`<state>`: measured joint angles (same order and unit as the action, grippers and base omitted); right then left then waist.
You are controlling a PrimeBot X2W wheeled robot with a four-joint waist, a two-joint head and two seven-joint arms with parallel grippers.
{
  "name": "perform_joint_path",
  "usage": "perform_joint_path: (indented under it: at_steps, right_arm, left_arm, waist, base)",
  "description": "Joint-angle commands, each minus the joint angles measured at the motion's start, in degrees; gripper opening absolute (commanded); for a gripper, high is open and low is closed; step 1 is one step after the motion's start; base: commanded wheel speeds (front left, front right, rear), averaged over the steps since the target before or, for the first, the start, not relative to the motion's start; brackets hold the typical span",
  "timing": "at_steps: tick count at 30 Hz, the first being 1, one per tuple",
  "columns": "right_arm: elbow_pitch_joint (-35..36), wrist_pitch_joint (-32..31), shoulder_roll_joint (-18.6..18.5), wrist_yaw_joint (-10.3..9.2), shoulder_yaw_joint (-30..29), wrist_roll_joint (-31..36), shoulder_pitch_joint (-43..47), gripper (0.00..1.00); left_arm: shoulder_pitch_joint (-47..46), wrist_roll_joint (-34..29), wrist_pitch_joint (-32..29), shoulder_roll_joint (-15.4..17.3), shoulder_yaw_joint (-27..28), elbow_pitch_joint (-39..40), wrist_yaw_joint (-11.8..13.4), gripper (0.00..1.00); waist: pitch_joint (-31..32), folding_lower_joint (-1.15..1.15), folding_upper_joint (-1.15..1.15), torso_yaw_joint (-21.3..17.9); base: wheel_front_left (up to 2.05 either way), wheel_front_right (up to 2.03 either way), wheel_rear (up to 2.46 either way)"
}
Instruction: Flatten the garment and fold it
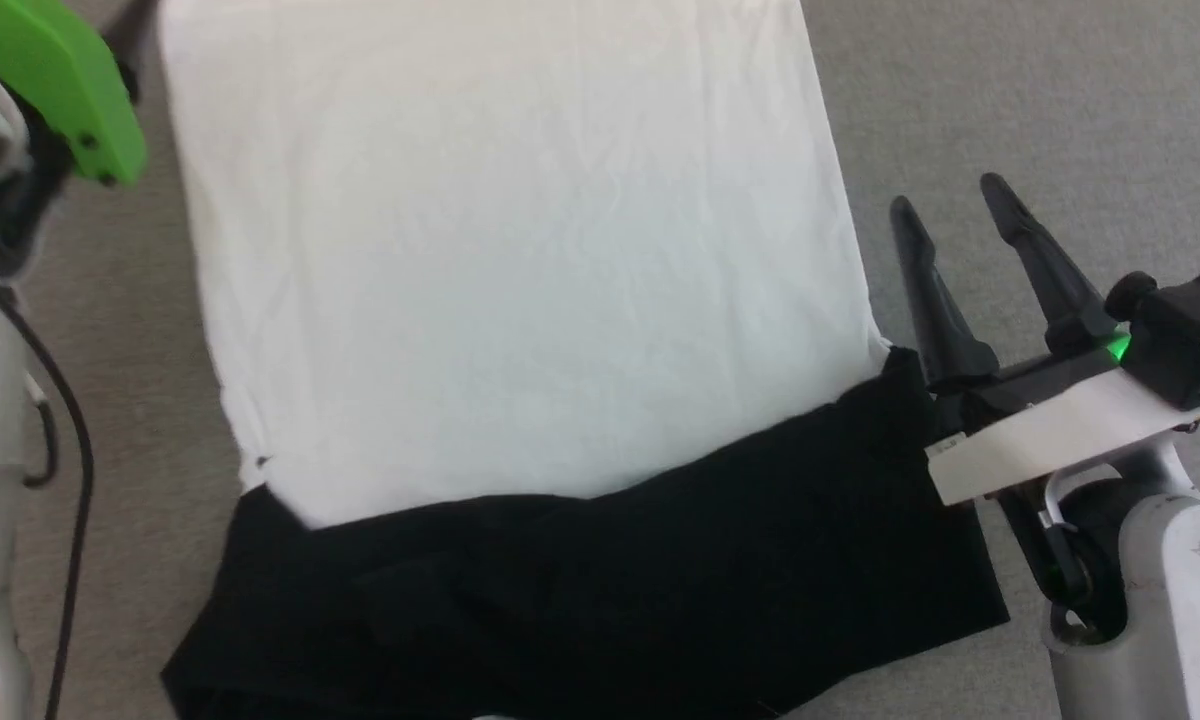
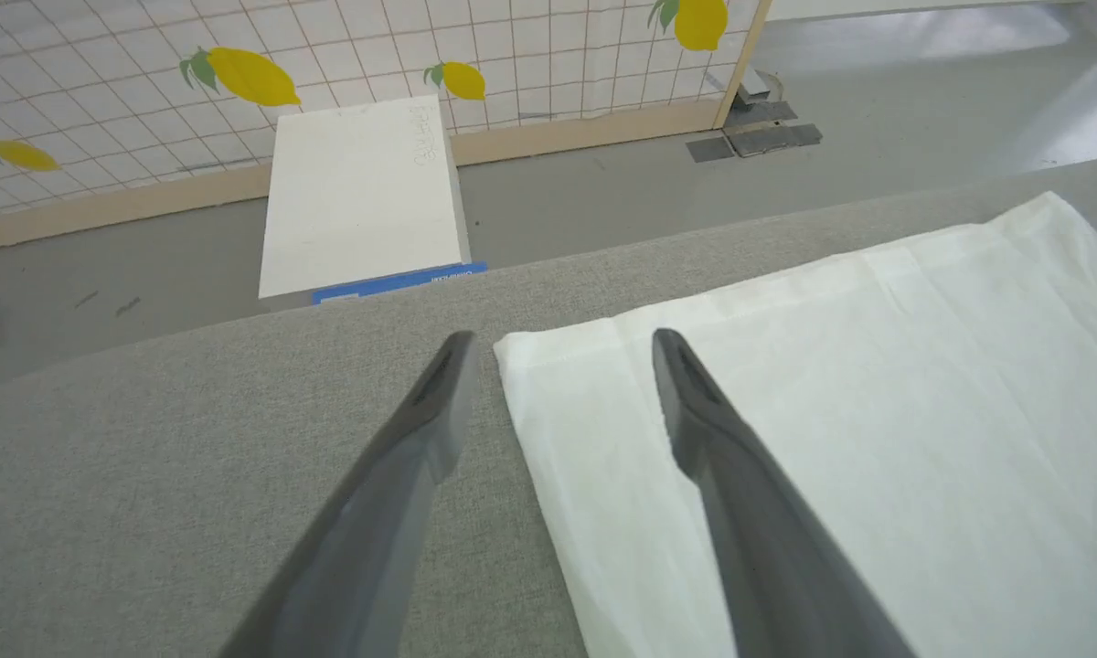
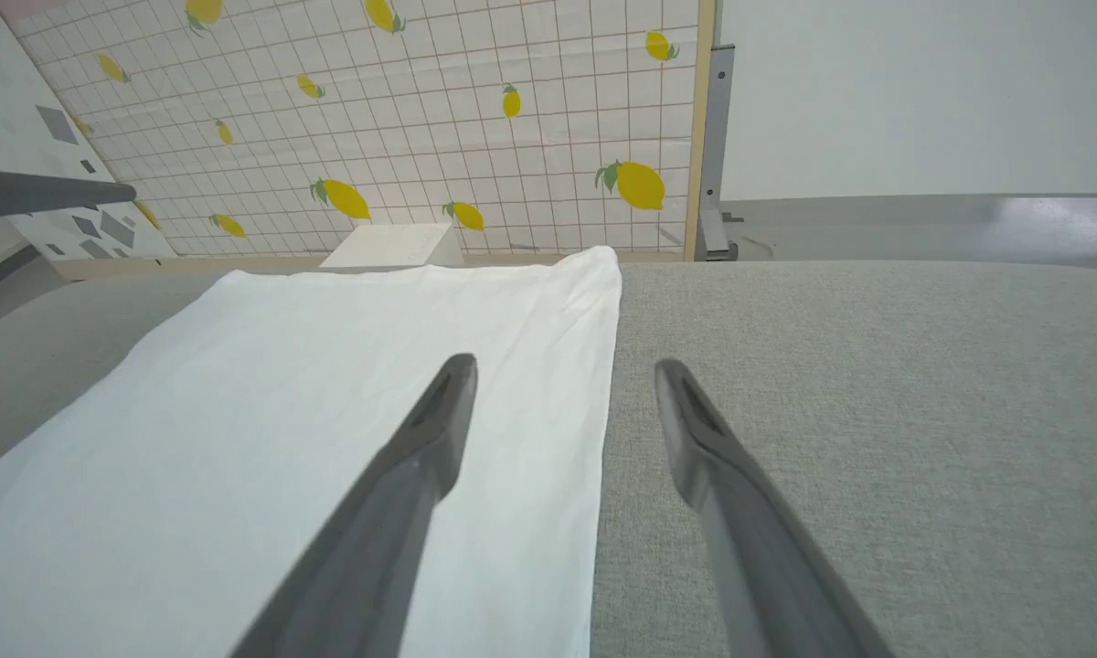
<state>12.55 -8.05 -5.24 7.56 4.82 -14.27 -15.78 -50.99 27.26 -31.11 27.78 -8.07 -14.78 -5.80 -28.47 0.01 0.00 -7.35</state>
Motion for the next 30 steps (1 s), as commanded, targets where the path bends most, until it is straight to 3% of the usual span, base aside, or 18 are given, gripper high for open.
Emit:
perform_joint_path:
  at_steps: [1, 12, 16, 20, 21, 22, 23, 24, 30]
  right_arm:
    - [0.08, 0.54, 0.21, -0.08, 0.41, -0.39, -0.97, 1.00]
    - [0.91, 1.49, 1.06, -0.08, 1.85, -0.79, -1.80, 1.00]
    - [0.99, 1.57, 1.26, -0.08, 2.09, -0.78, -1.97, 1.00]
    - [0.91, 1.39, 1.37, -0.08, 2.17, -0.78, -2.39, 1.00]
    - [0.89, 1.30, 1.38, -0.08, 2.24, -0.77, -2.53, 1.00]
    - [0.92, 1.18, 1.33, -0.08, 2.33, -0.75, -2.78, 1.00]
    - [0.94, 1.06, 1.19, -0.08, 2.44, -0.69, -3.03, 1.00]
    - [0.94, 0.89, 1.00, -0.08, 2.58, -0.62, -3.32, 1.00]
    - [0.42, -0.98, -1.28, -0.08, 4.95, -0.66, -8.52, 1.00]
  left_arm:
    - [-2.17, 0.72, -2.68, 0.41, 0.59, -0.65, 1.73, 1.00]
    - [-7.70, -1.23, -20.16, 4.18, 1.82, 1.15, 12.23, 1.00]
    - [-7.96, -3.47, -22.18, 5.66, 1.63, 2.89, 14.96, 1.00]
    - [-7.51, -4.03, -23.80, 5.57, 0.95, 4.06, 16.15, 1.00]
    - [-7.43, -4.20, -24.00, 5.62, 0.71, 4.32, 16.18, 0.78]
    - [-7.41, -4.40, -23.86, 5.70, 0.54, 4.67, 16.22, 0.49]
    - [-7.44, -4.67, -23.46, 5.83, 0.41, 4.90, 16.20, 0.08]
    - [-7.46, -4.90, -23.08, 5.97, 0.21, 5.04, 16.02, 0.00]
    - [-8.60, -6.18, -18.76, 6.51, -0.77, 5.09, 14.66, 0.00]
  waist:
    - [-5.56, -0.01, 0.00, -4.87]
    - [-10.47, -0.01, 0.00, -7.50]
    - [-11.48, -0.01, 0.00, -7.69]
    - [-12.17, -0.01, 0.00, -7.50]
    - [-12.27, -0.01, 0.00, -7.44]
    - [-12.41, -0.01, 0.00, -7.35]
    - [-12.51, -0.01, 0.00, -7.27]
    - [-12.57, -0.01, 0.00, -7.20]
    - [-13.30, -0.01, 0.00, -6.77]
  base:
    - [0.00, 0.00, 0.00]
    - [0.00, 0.00, 0.00]
    - [0.00, 0.00, 0.00]
    - [0.00, 0.00, 0.00]
    - [0.00, 0.00, 0.00]
    - [0.00, 0.00, 0.00]
    - [0.00, 0.00, 0.00]
    - [0.00, 0.00, 0.00]
    - [0.00, 0.00, 0.00]
